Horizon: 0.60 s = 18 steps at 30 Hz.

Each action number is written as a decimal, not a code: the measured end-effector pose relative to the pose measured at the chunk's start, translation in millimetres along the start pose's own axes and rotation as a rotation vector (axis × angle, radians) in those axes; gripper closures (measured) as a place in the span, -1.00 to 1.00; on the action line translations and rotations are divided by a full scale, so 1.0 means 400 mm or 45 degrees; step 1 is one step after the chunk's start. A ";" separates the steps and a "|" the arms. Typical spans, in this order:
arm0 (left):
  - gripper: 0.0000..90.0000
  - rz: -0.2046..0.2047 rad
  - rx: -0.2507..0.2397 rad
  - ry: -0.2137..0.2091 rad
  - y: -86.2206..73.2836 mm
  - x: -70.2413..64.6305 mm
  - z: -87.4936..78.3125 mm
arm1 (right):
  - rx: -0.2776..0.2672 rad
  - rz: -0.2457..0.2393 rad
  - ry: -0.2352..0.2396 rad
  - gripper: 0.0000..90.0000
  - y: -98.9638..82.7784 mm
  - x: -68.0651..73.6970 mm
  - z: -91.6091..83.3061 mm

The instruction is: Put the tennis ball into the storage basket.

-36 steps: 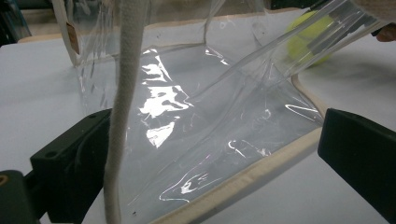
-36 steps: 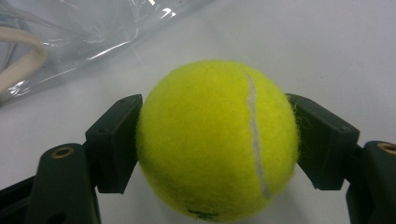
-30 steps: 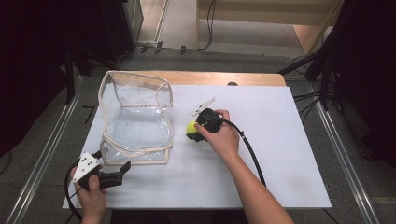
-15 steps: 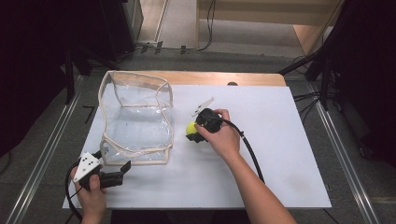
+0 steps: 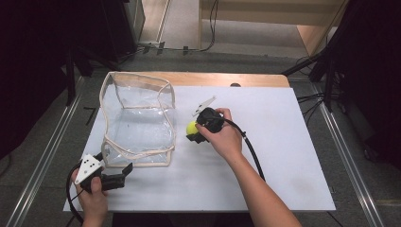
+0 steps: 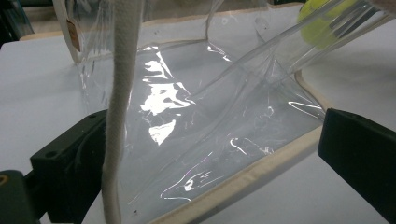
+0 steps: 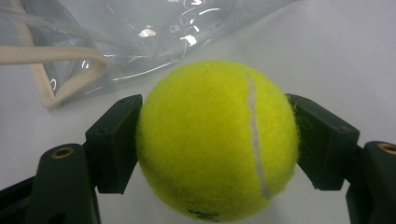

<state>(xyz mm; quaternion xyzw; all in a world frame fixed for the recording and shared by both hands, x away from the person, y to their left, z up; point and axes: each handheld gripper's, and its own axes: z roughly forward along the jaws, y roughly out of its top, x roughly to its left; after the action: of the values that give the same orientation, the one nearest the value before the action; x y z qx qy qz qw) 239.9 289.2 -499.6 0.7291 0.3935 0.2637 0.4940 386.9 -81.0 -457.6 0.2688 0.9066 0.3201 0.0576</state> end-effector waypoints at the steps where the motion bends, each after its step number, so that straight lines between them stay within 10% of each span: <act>1: -1.00 0.000 0.000 0.000 0.000 0.000 0.000 | 0.000 0.000 0.000 -0.50 0.000 0.000 0.000; 18: -1.00 0.002 0.002 0.000 0.000 0.000 0.001 | -0.029 -0.024 0.025 -0.50 0.022 0.011 -0.026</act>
<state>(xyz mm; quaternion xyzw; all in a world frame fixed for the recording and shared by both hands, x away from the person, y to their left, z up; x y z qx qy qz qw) 240.2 288.8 -499.7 0.7297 0.3932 0.2638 0.4932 384.1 -78.5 -443.5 0.2565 0.9059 0.3327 0.0546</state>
